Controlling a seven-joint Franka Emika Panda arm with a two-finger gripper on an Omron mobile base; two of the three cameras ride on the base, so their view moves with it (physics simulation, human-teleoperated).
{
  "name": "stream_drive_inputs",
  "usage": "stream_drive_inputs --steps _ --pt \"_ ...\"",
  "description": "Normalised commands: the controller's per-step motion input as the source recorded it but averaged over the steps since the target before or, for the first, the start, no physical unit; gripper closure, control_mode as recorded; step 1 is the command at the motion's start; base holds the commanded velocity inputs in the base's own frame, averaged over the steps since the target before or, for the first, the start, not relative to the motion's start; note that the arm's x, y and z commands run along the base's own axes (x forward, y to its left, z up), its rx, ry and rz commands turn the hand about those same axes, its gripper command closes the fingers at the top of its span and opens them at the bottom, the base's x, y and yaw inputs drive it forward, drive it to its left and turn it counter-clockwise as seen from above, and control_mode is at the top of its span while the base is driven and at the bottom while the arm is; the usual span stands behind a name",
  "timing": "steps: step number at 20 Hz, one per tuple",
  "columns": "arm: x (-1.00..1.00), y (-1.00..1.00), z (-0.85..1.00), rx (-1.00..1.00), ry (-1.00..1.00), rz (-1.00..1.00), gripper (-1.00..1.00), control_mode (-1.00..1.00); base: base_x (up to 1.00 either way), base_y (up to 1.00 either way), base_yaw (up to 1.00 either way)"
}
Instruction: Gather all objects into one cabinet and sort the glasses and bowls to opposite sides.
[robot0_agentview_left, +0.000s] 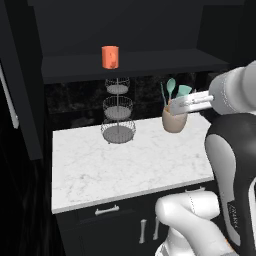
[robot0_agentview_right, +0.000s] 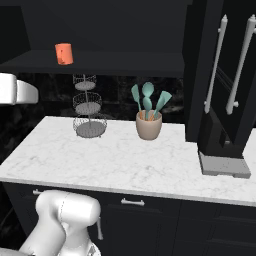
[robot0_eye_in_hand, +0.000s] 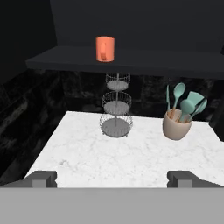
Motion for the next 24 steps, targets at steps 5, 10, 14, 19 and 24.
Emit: stream_drive_inputs --steps 5,10,14,19,24 --pt "0.82 0.28 0.05 0.0 -0.06 0.0 -1.0 -1.0 0.0 0.0 0.0" --pt "0.68 0.01 0.0 0.04 0.0 0.0 -1.0 -1.0 0.0 0.0 0.0" --pt "0.58 0.0 0.0 0.04 0.0 0.01 -1.0 -1.0 0.0 0.0 0.0" --pt "0.49 -0.02 0.0 0.04 0.0 0.03 -1.0 -1.0 0.0 0.0 0.0" --pt "0.51 -0.01 0.0 0.02 0.0 0.03 -1.0 -1.0 0.0 0.0 0.0"
